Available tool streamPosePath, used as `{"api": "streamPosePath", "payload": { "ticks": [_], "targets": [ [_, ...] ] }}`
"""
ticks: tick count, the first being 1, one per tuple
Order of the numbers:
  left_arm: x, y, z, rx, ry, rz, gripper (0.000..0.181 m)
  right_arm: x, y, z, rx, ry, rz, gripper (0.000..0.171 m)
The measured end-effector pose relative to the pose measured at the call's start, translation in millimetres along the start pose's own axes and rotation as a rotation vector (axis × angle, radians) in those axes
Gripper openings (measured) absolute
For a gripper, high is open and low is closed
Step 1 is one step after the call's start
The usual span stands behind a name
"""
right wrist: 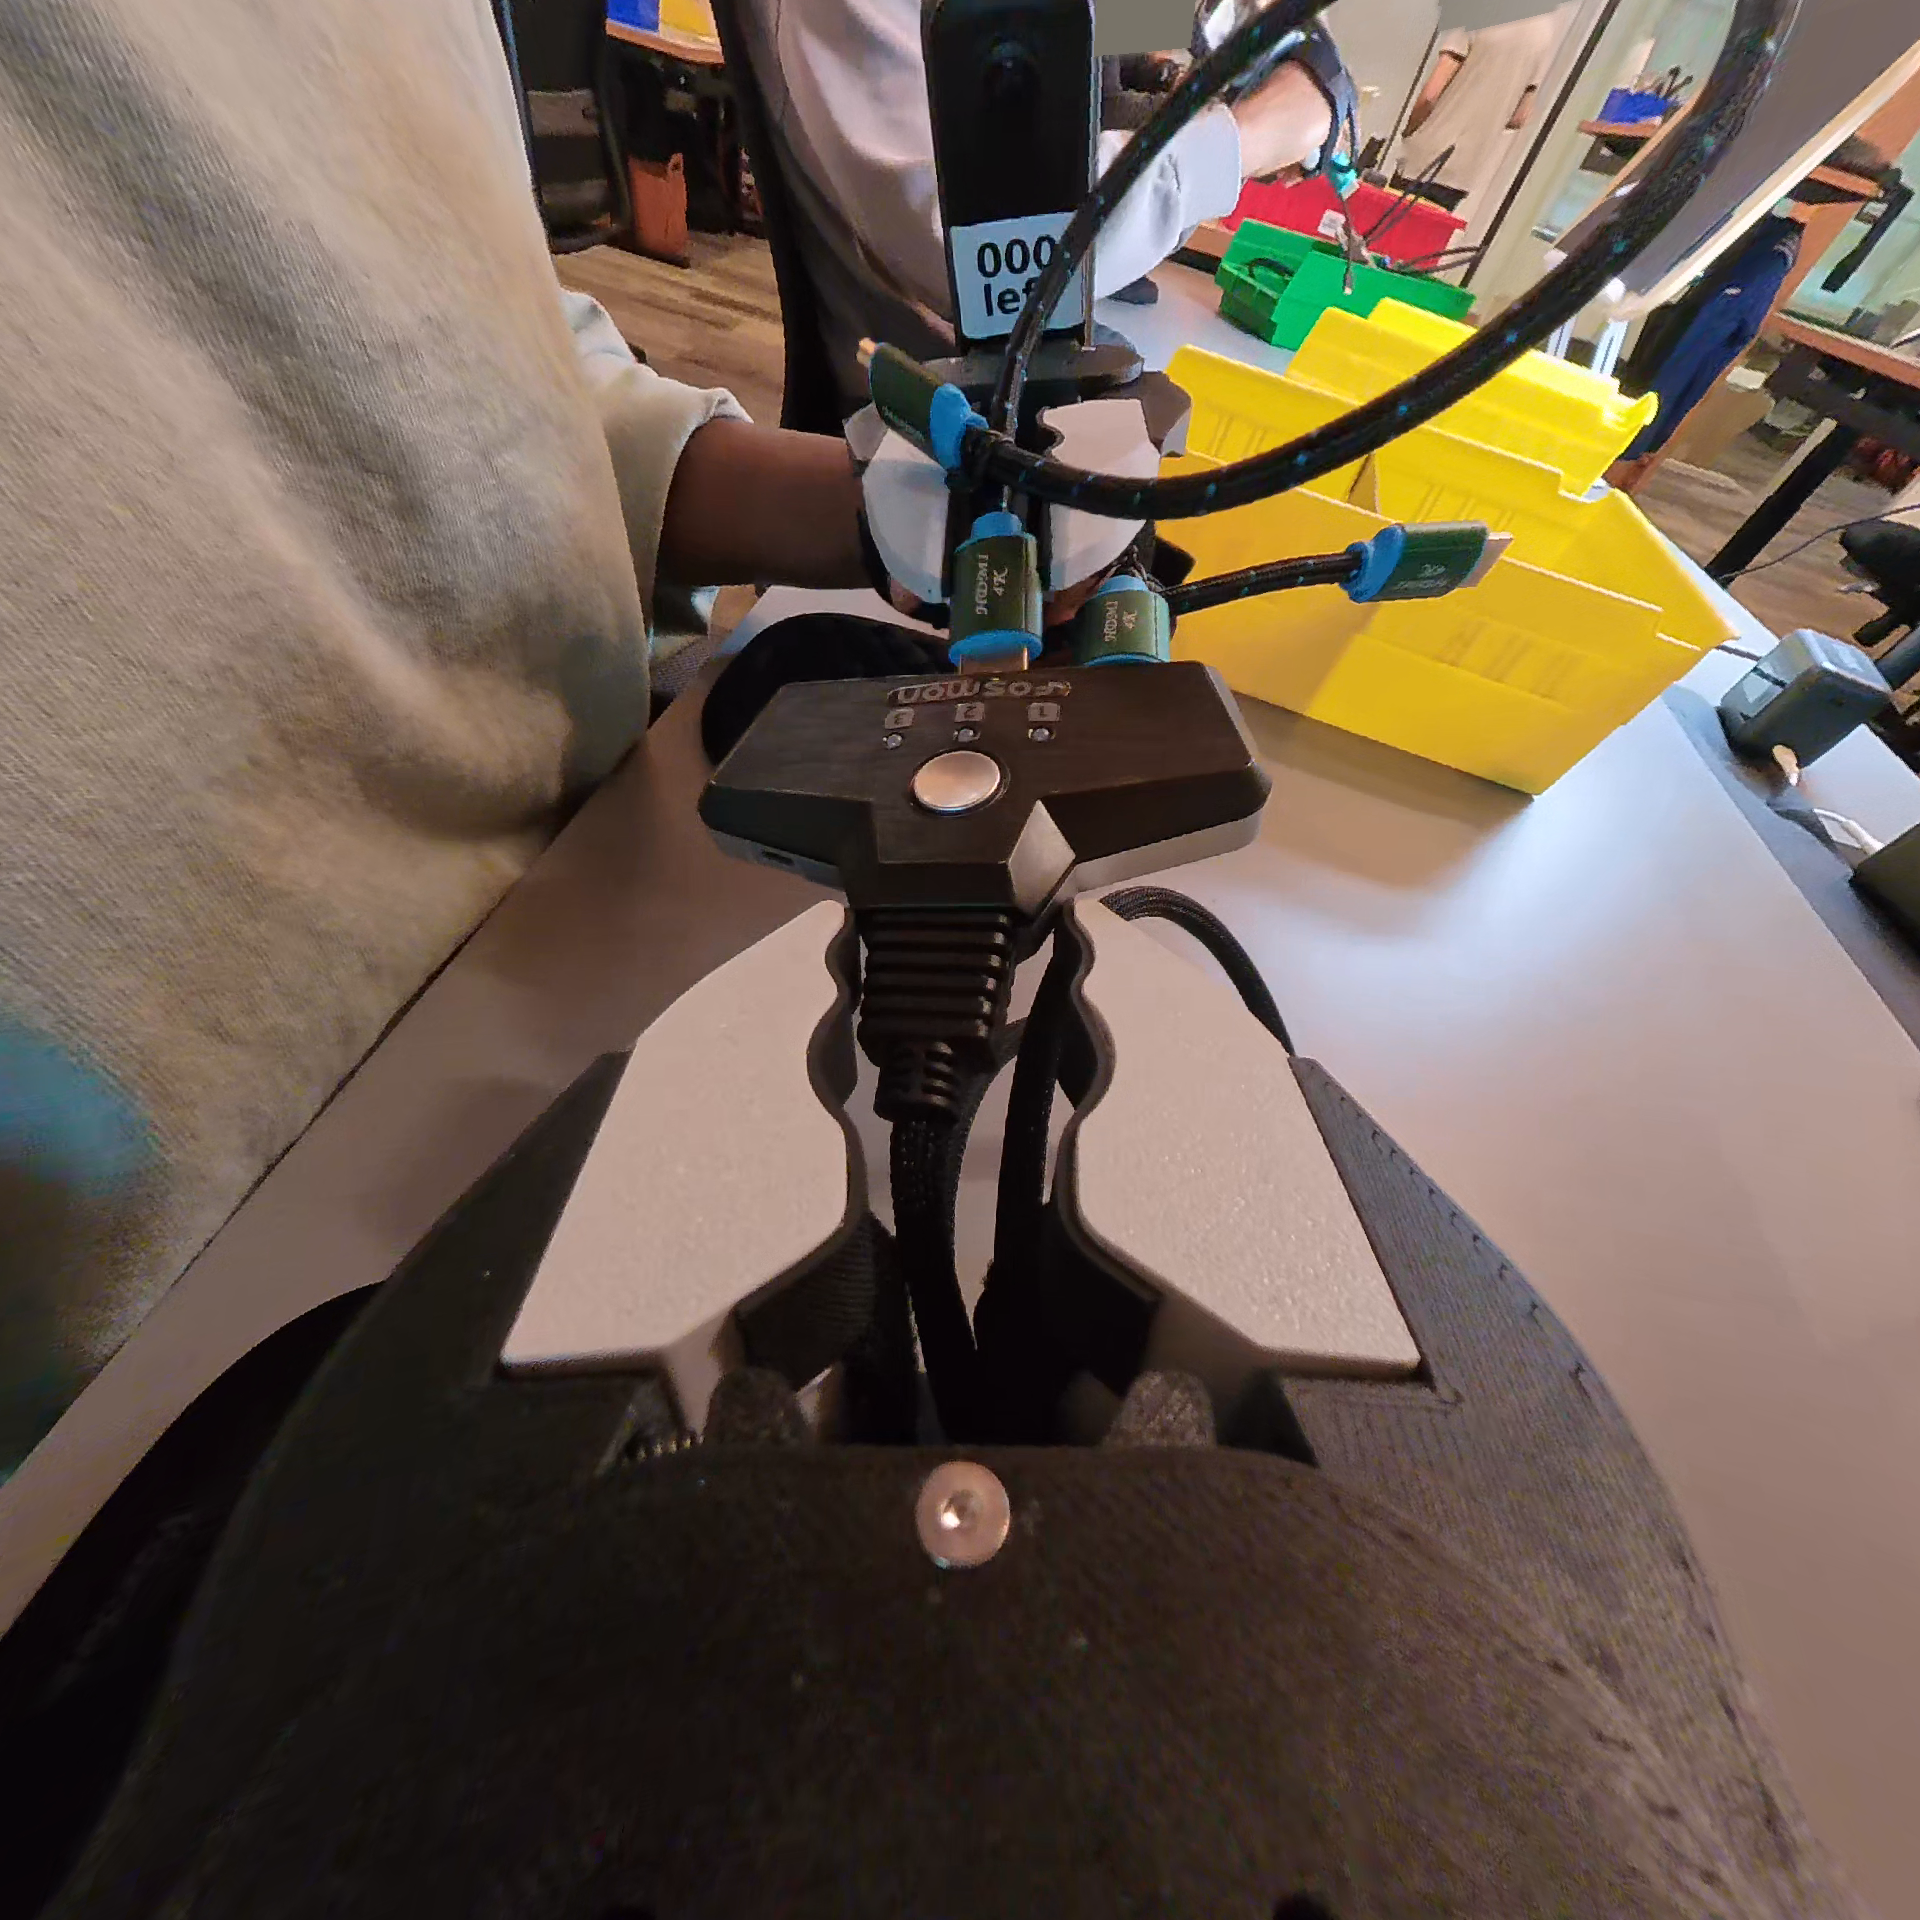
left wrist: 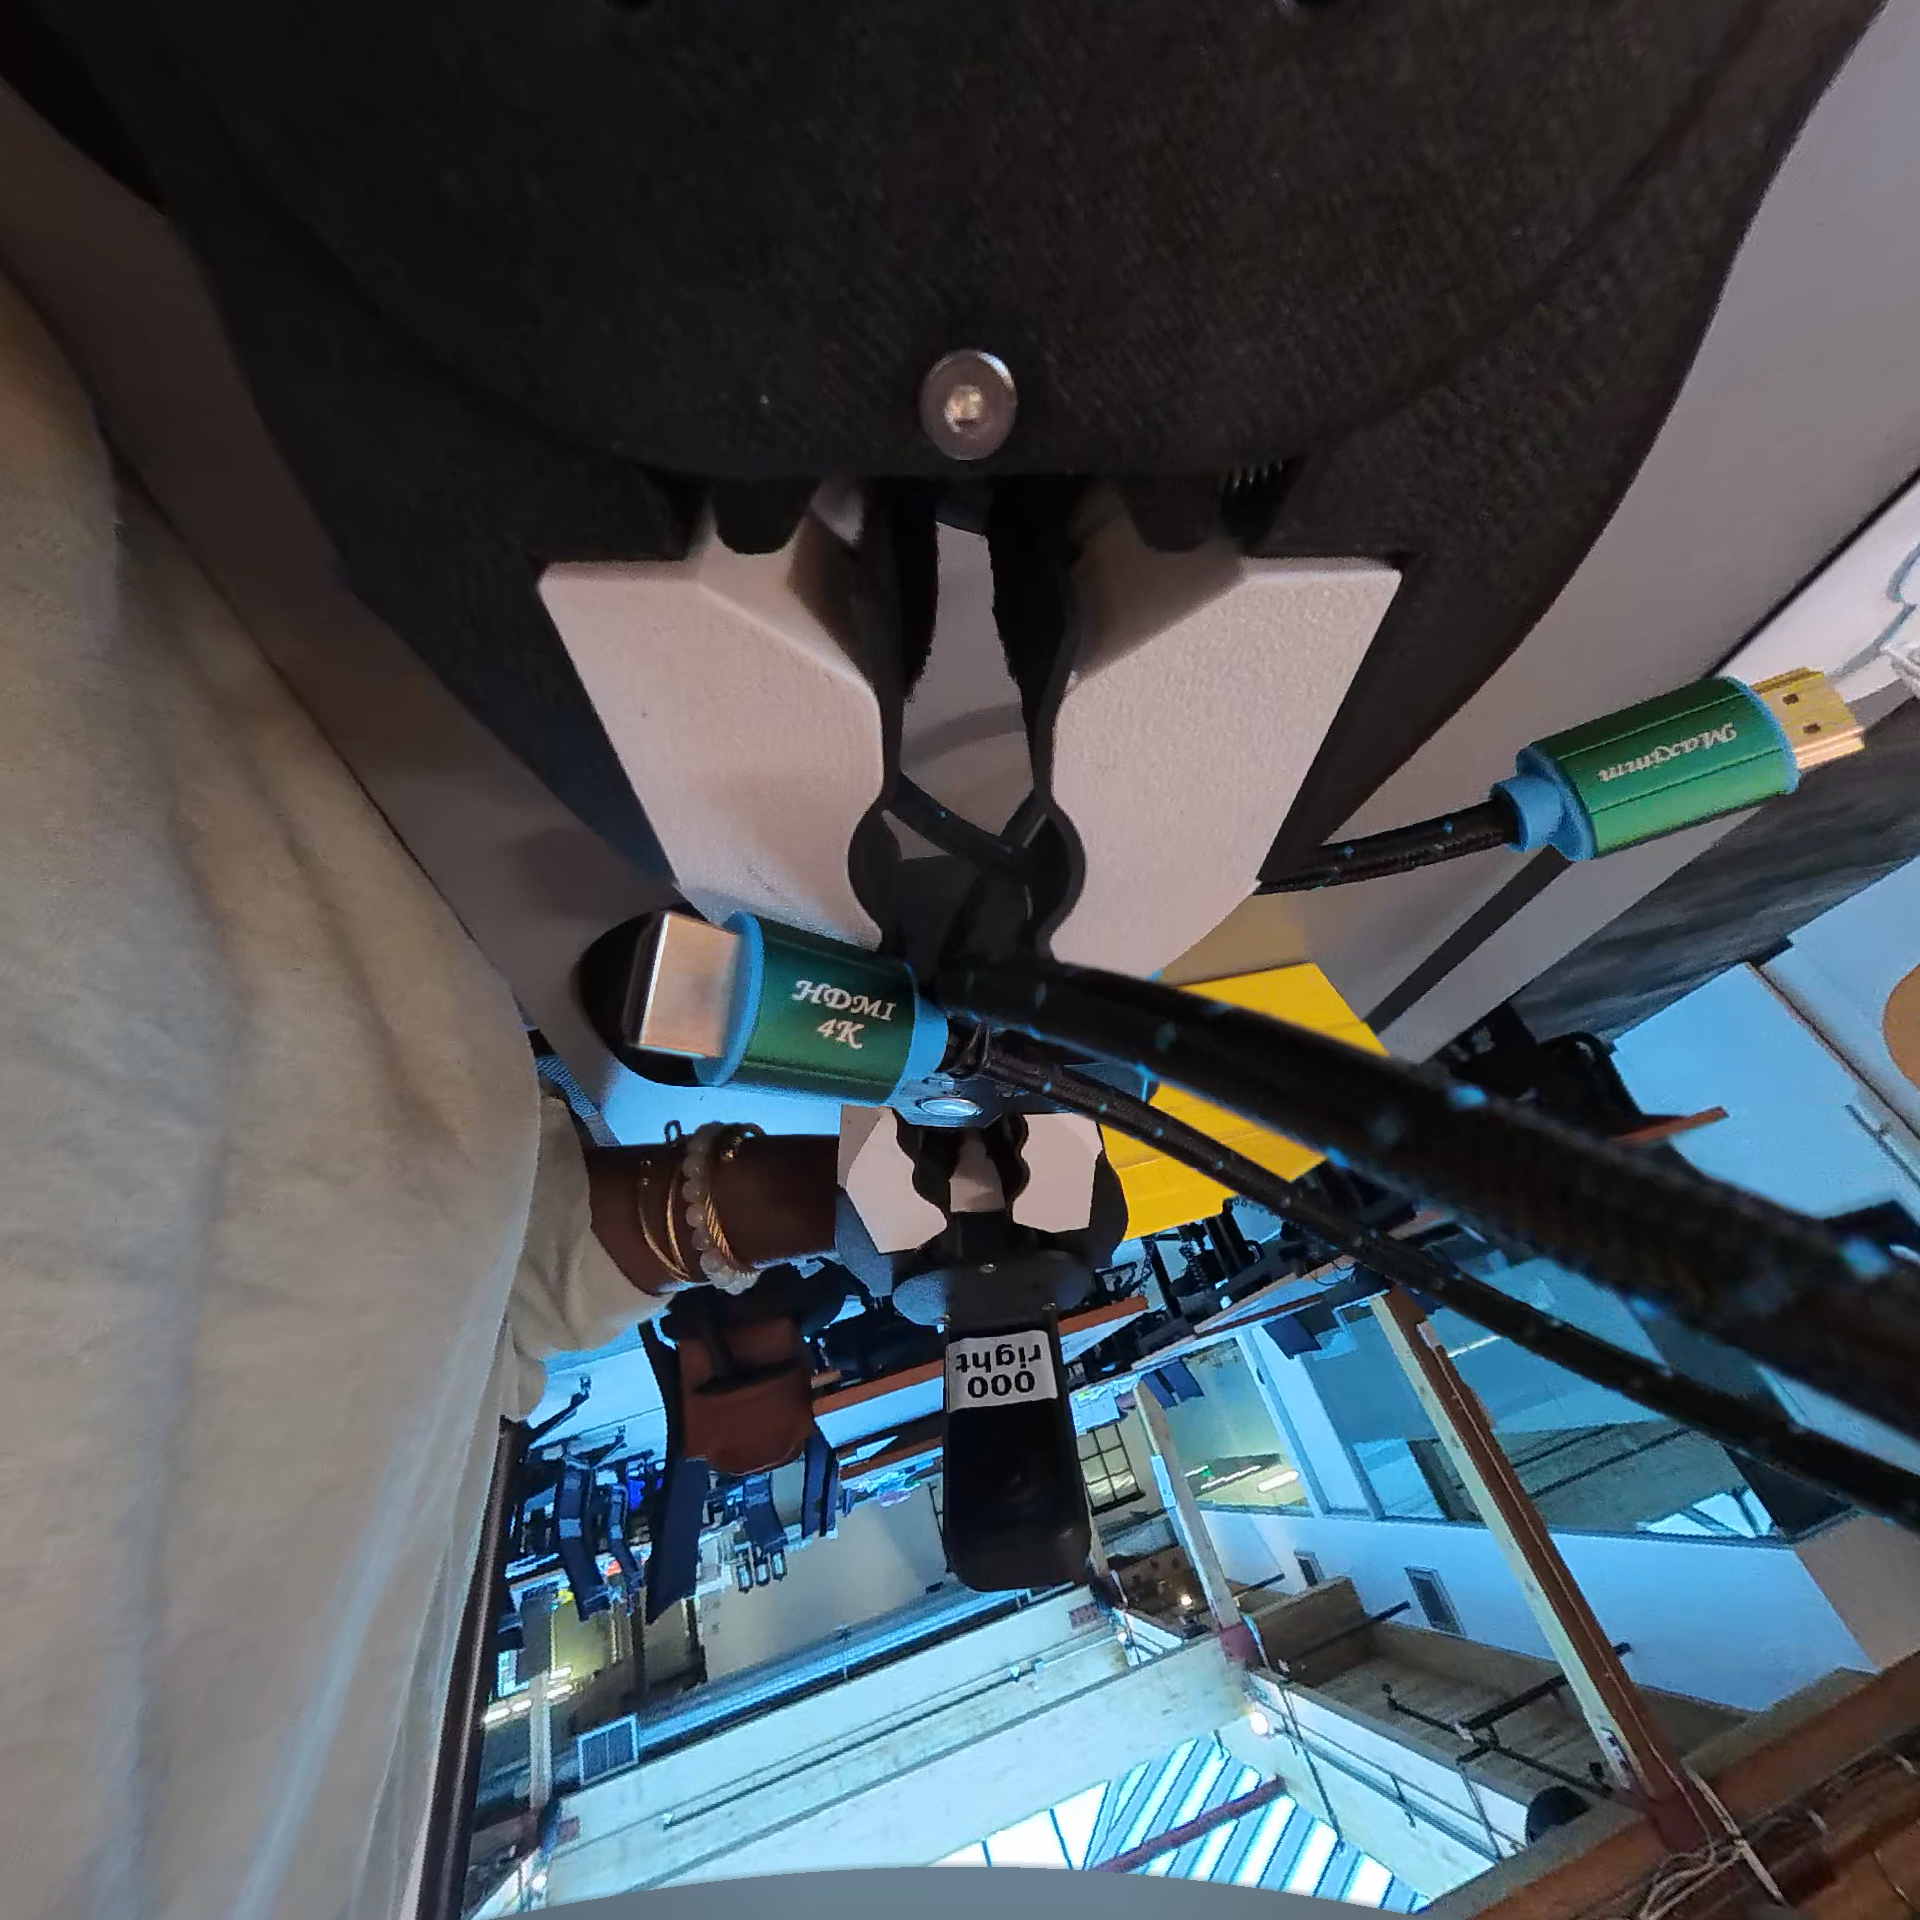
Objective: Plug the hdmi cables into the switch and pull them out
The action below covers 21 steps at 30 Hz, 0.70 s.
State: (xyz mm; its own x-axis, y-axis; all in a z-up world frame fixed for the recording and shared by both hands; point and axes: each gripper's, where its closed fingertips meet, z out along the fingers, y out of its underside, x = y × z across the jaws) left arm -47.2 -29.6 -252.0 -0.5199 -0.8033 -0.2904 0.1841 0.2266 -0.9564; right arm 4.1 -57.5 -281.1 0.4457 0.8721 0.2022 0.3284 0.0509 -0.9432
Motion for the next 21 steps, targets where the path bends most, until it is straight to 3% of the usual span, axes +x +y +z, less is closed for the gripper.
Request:
{"api": "streamPosePath", "payload": {
  "ticks": [7,21],
  "targets": [
    [3,-7,2,0.066,0.02,-0.047,0.02,-3,-4,-1,0.025,0.003,-0.013,0.036],
    [4,9,8,-0.051,-0.04,0.031,0.02,-4,3,-6,0.065,0.032,0.014,0.035]
  ]
}}
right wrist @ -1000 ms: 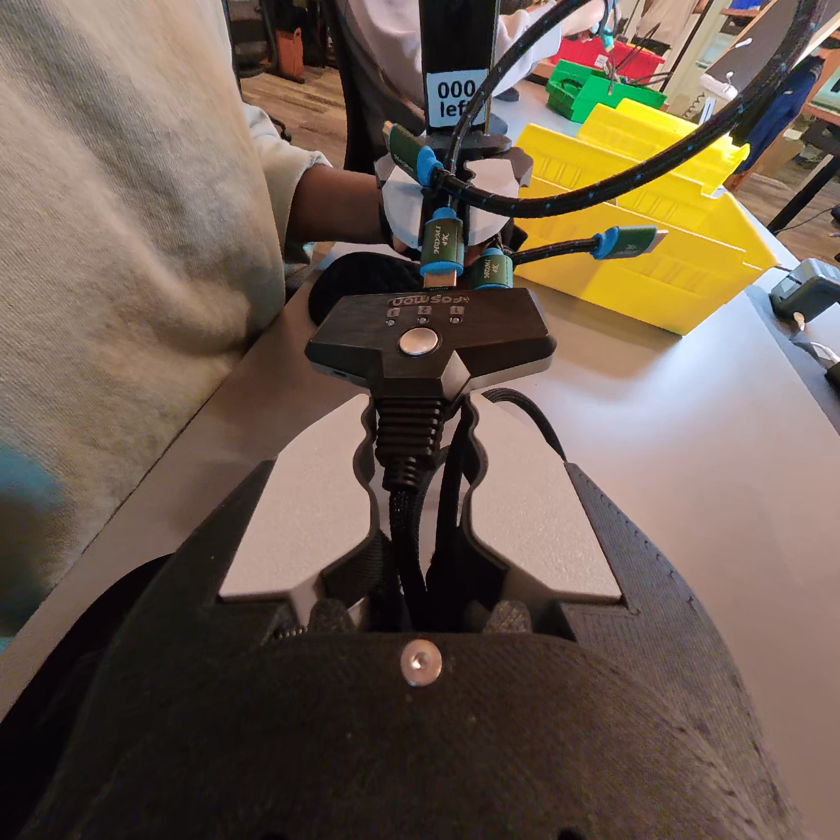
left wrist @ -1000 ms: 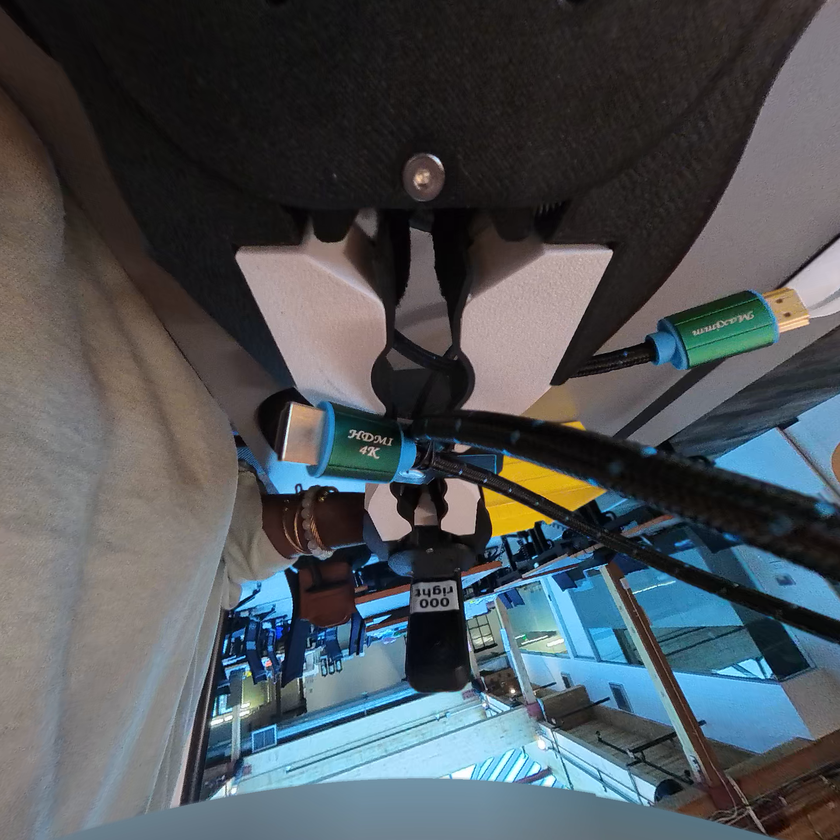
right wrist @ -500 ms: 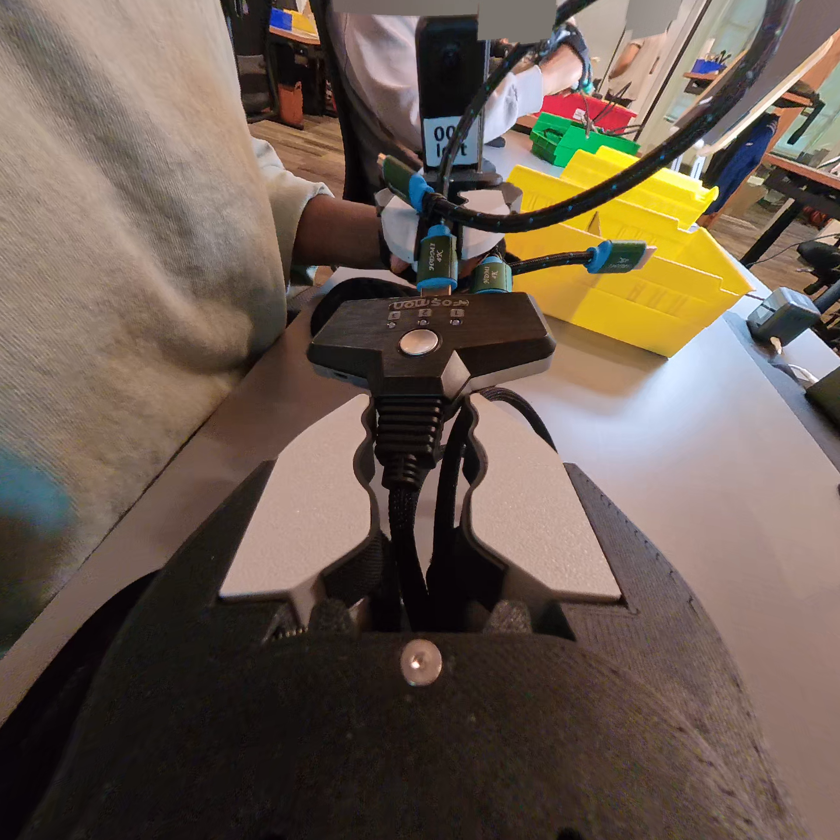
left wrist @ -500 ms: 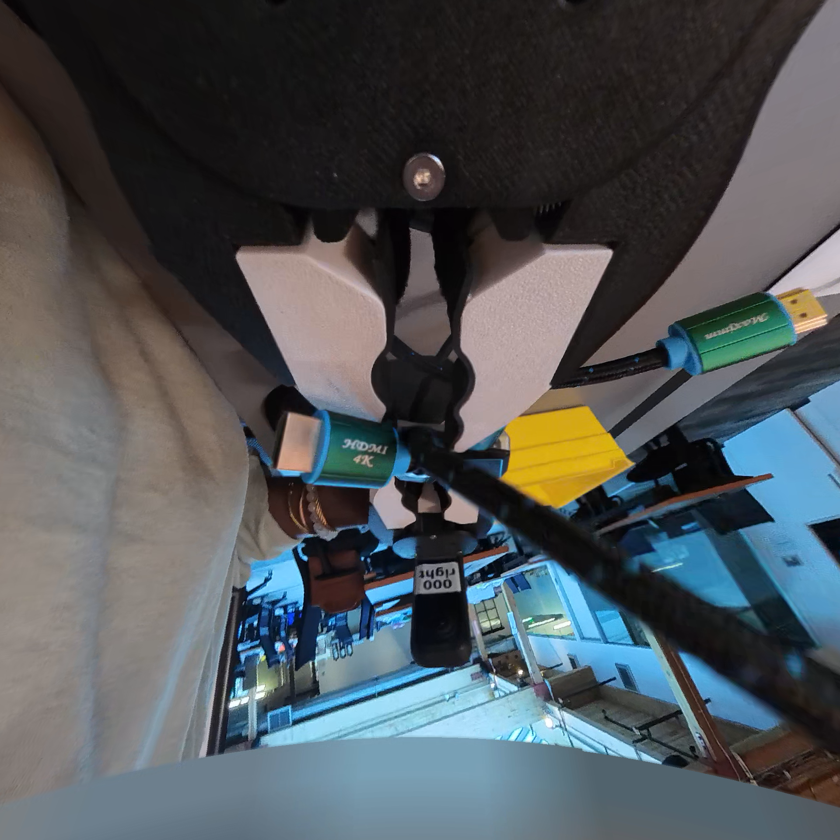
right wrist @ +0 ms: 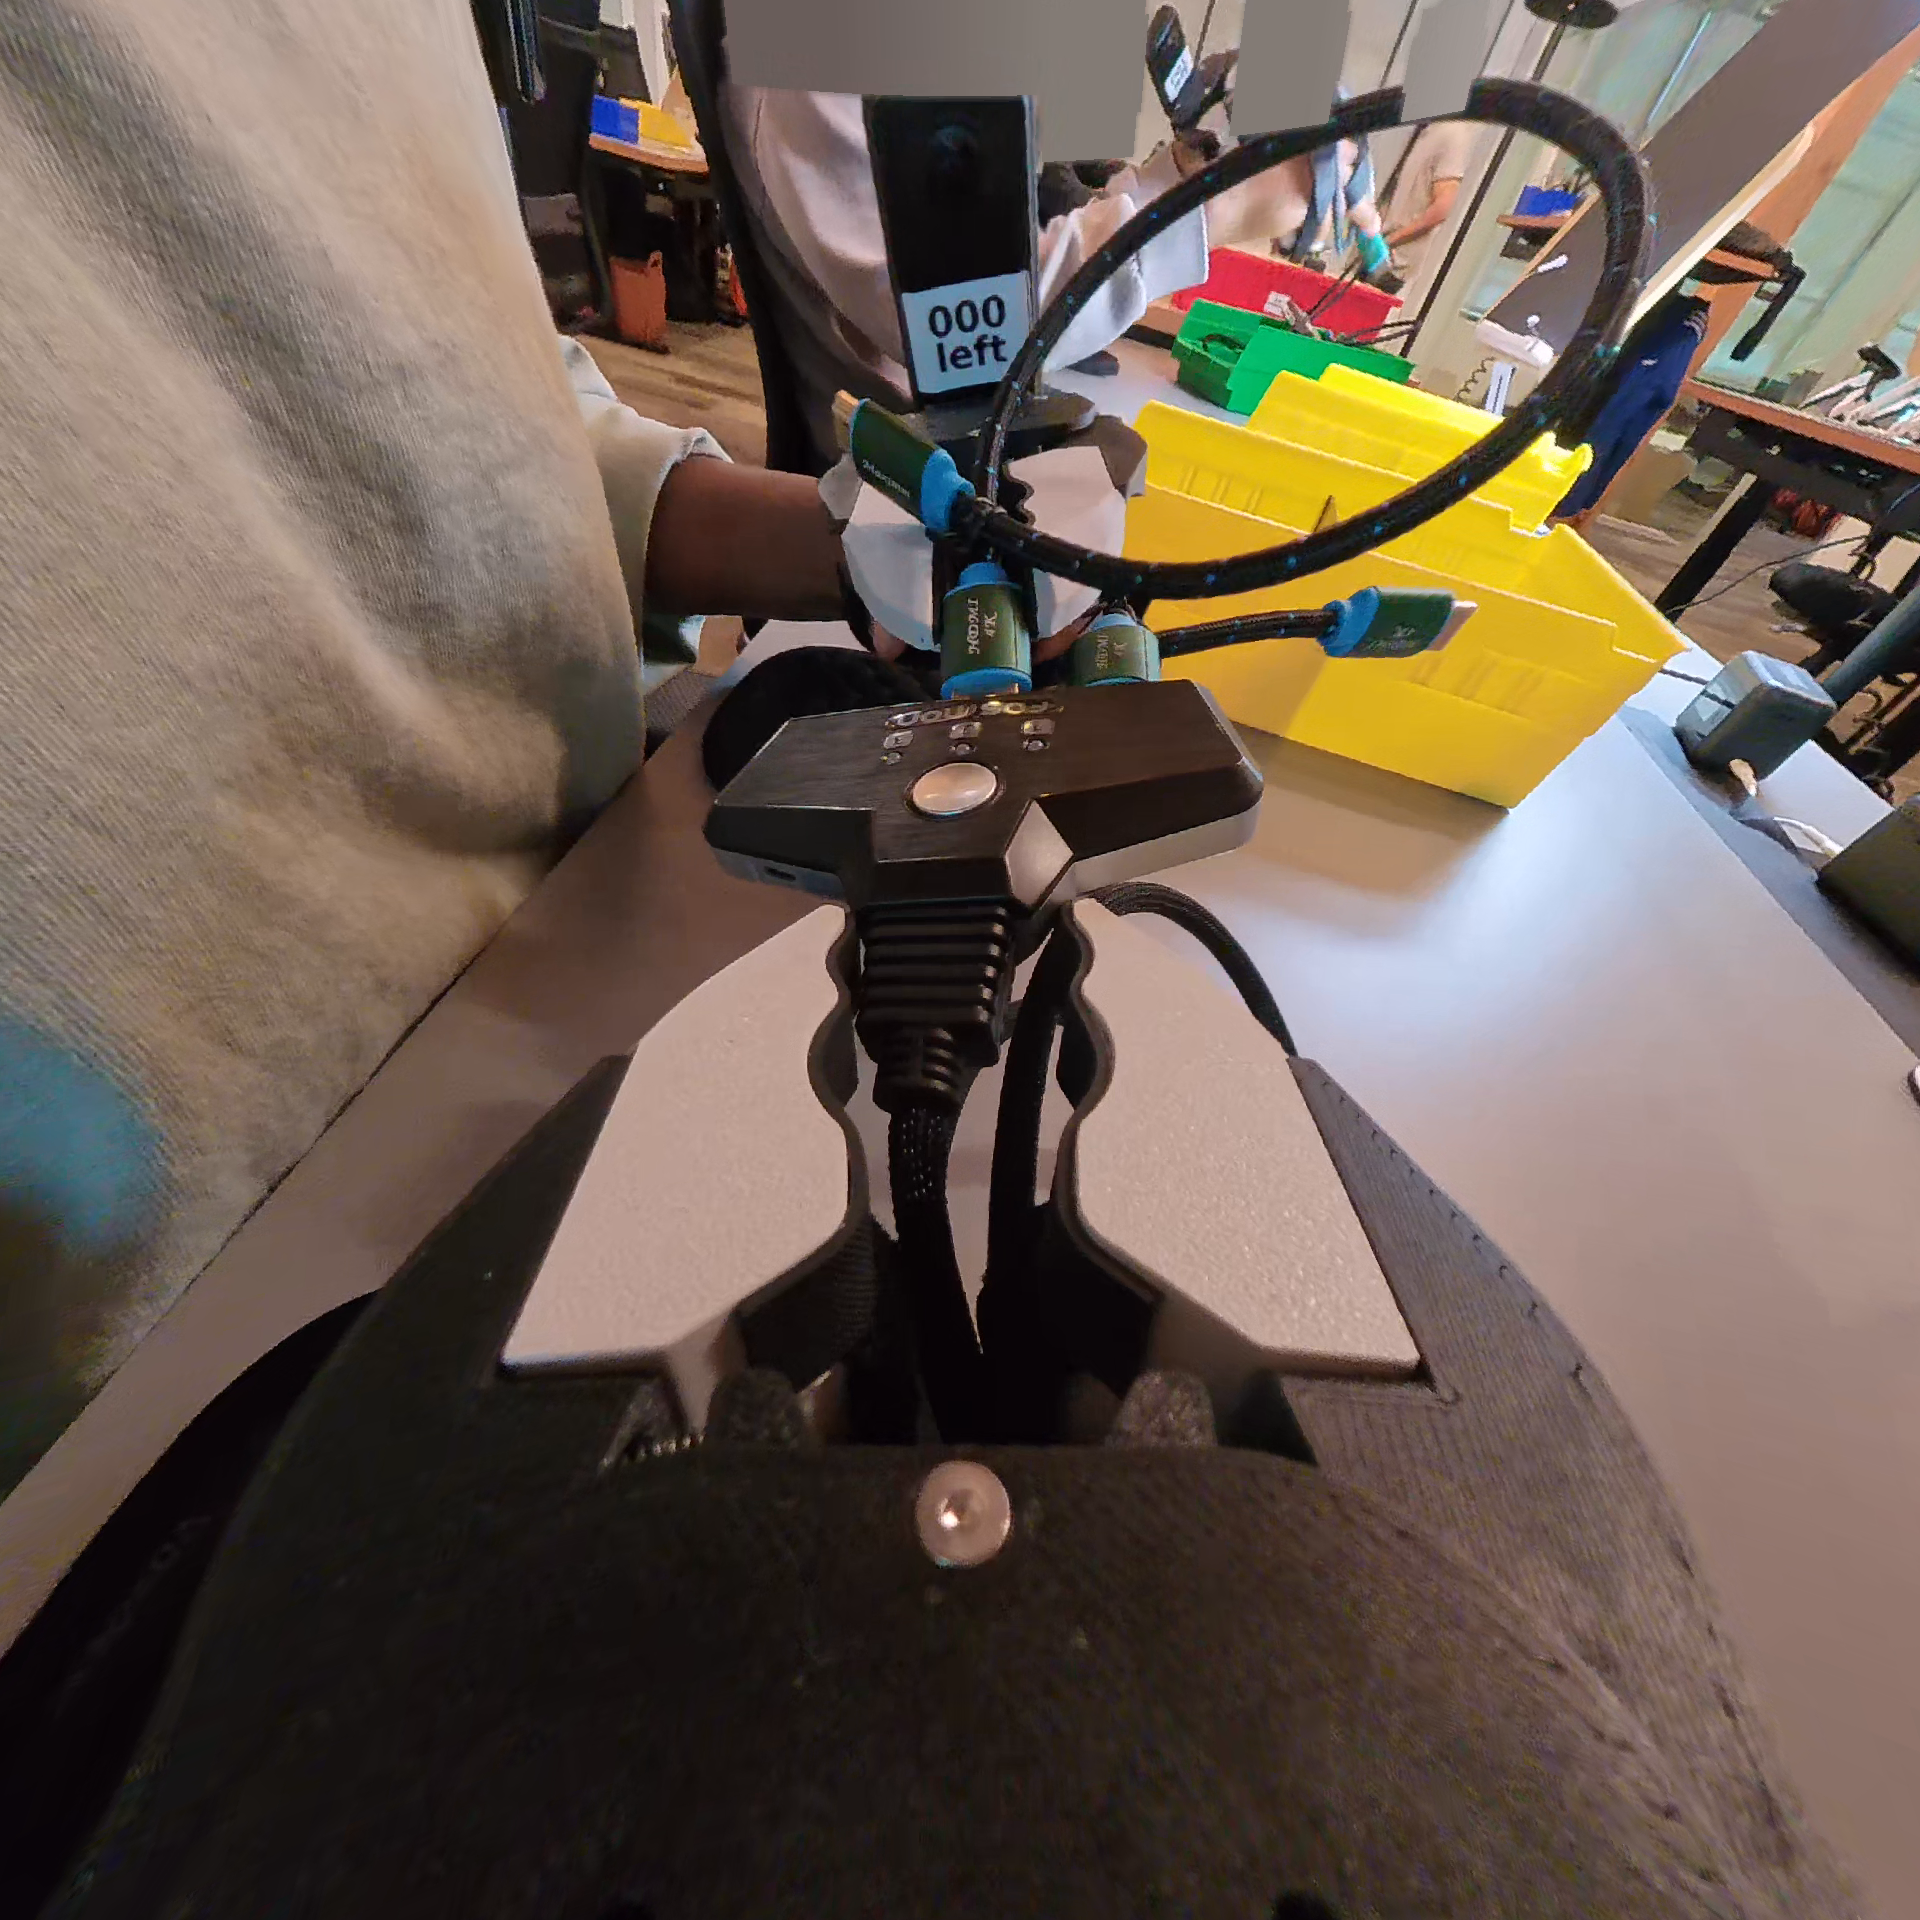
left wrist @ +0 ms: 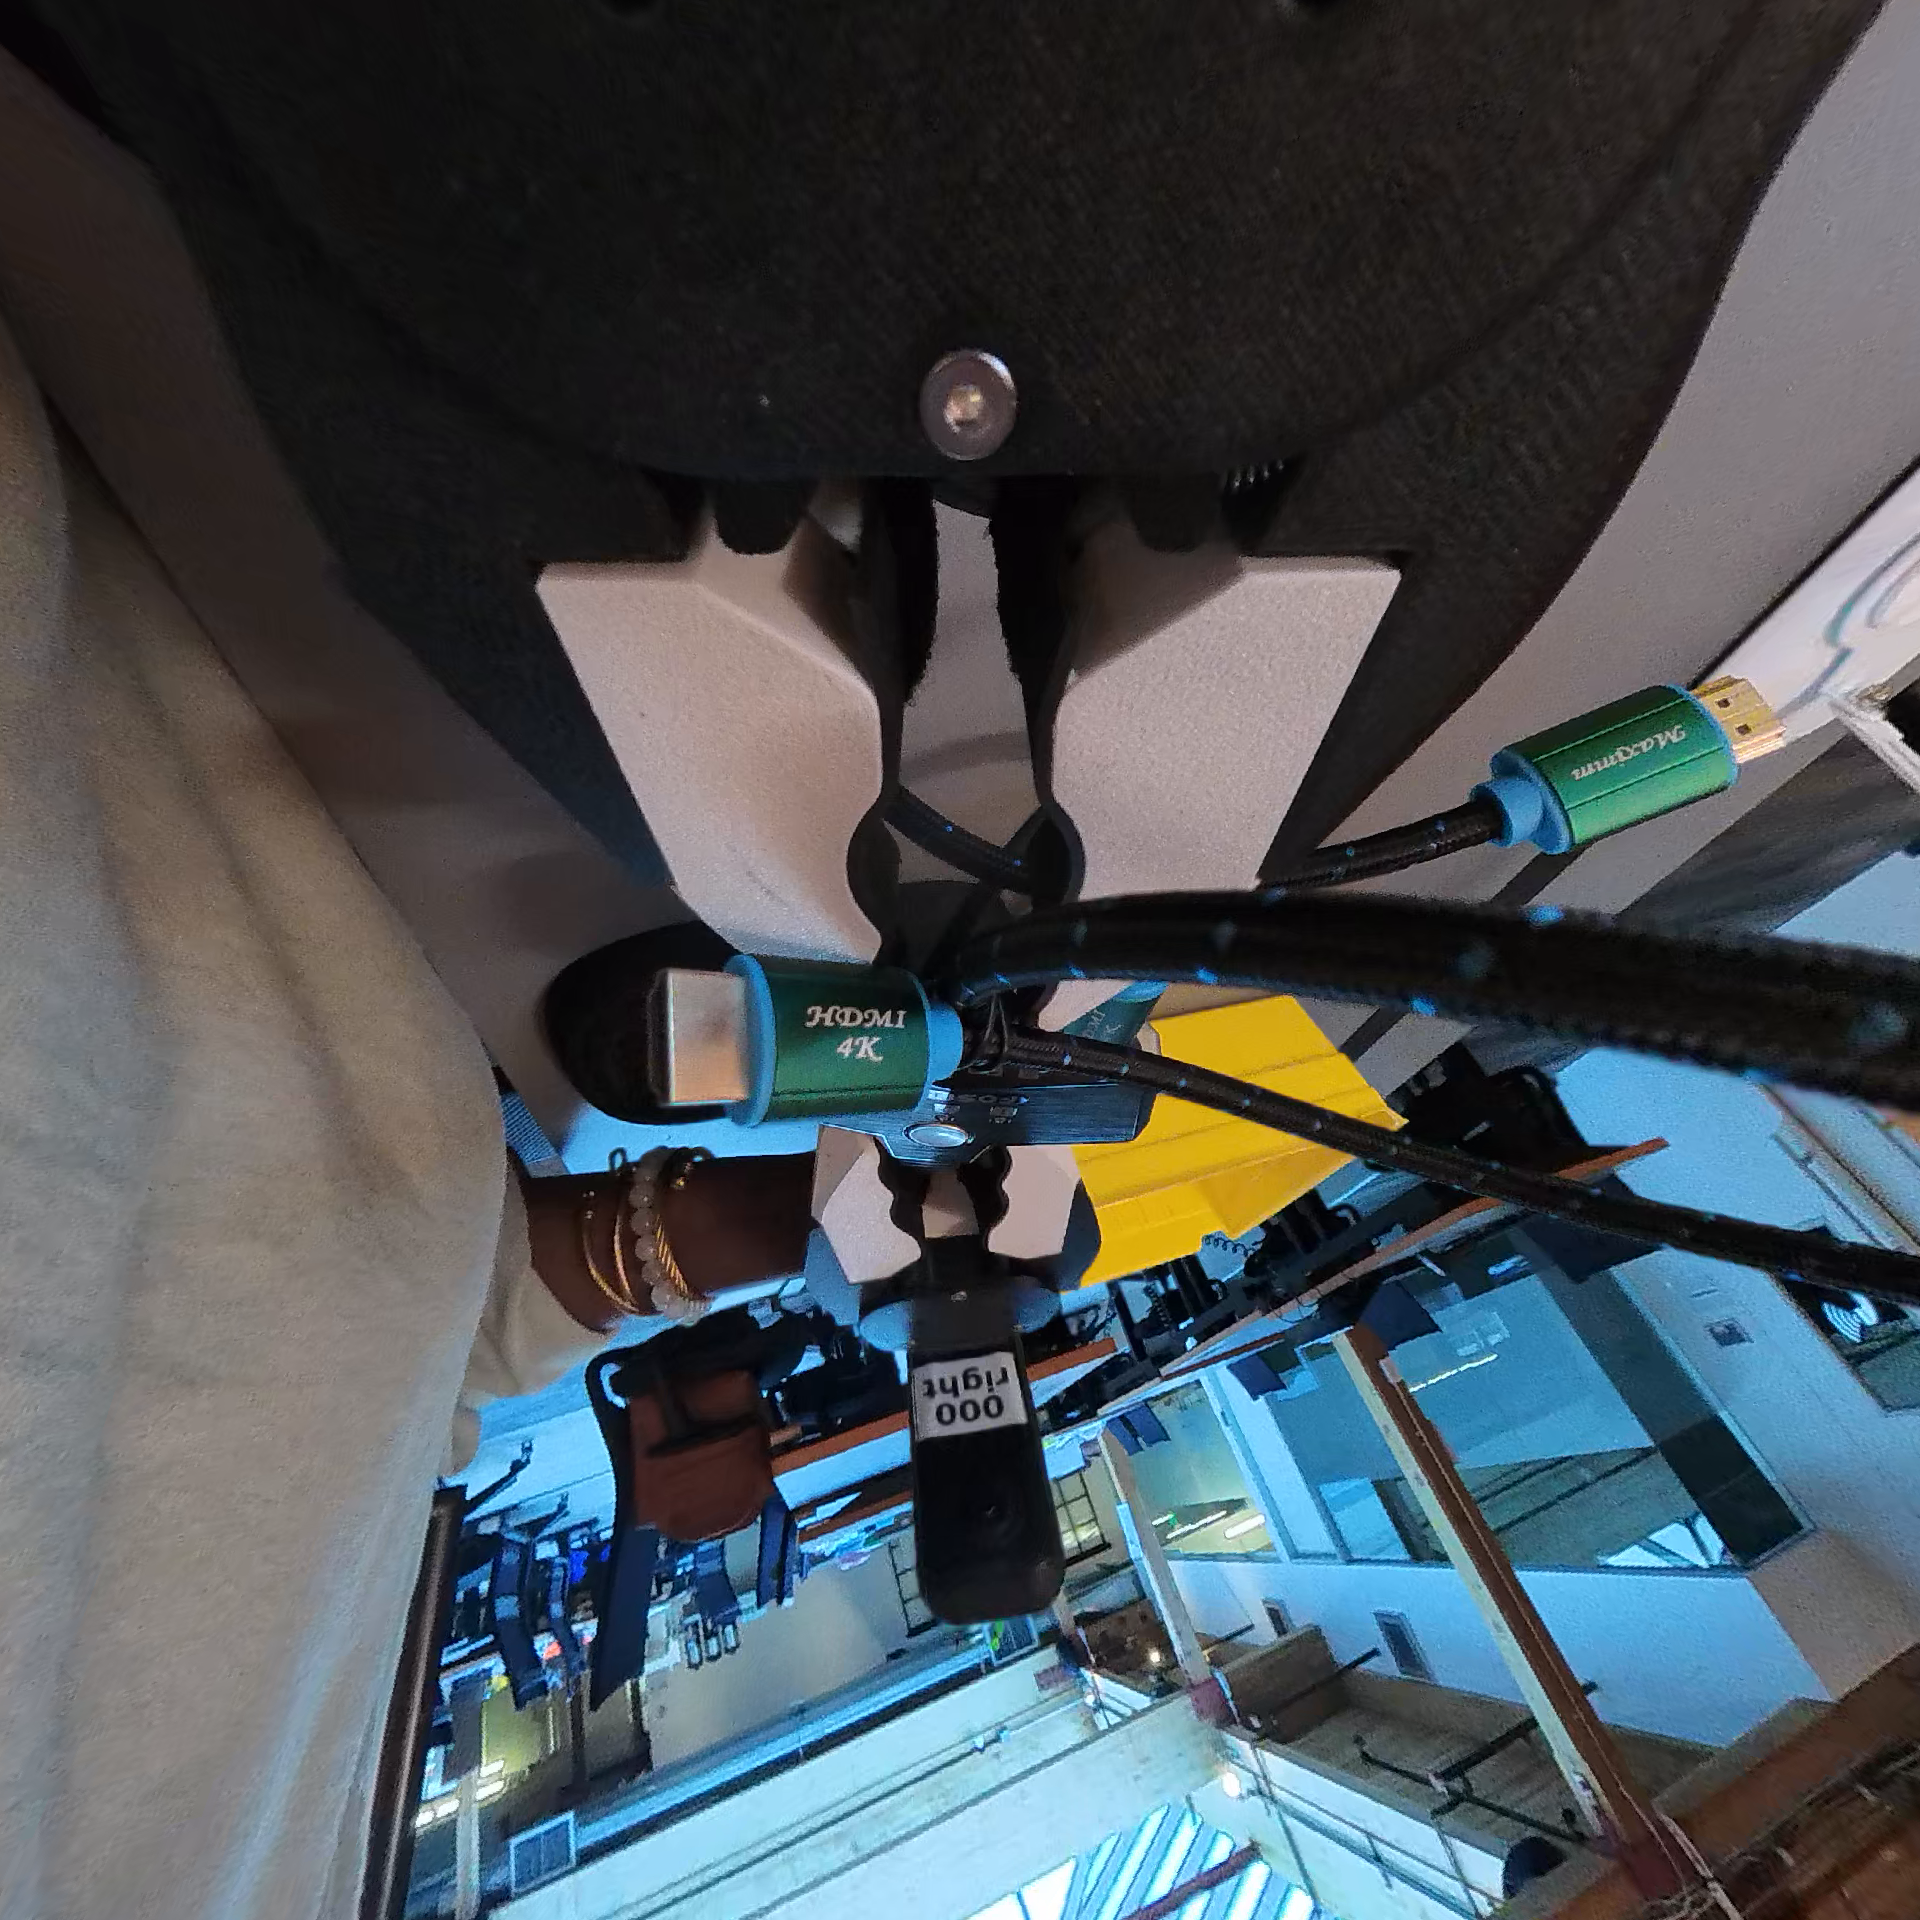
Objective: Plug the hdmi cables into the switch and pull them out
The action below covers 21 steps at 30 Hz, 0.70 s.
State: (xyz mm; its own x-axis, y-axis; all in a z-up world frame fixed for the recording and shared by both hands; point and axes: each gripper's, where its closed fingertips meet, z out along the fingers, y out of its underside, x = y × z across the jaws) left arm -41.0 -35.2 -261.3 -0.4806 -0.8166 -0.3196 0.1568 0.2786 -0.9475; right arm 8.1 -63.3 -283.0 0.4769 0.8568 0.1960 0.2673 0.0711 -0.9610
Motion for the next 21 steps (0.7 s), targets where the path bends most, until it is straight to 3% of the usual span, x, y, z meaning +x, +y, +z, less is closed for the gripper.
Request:
{"api": "streamPosePath", "payload": {
  "ticks": [6,13,17,21],
  "targets": [
    [1,7,4,-0.071,0.015,0.043,0.021,-3,1,-3,0.006,-0.008,0.02,0.035],
    [-3,3,8,0.003,0.016,0.025,0.02,-2,-8,-6,0.107,-0.028,0.074,0.035],
    [3,-23,8,0.201,0.067,-0.033,0.019,-7,-18,-1,0.179,-0.087,0.101,0.035],
    [6,-19,23,0.151,0.075,0.004,0.018,-2,-13,14,0.146,-0.059,0.078,0.034]
  ]
}}
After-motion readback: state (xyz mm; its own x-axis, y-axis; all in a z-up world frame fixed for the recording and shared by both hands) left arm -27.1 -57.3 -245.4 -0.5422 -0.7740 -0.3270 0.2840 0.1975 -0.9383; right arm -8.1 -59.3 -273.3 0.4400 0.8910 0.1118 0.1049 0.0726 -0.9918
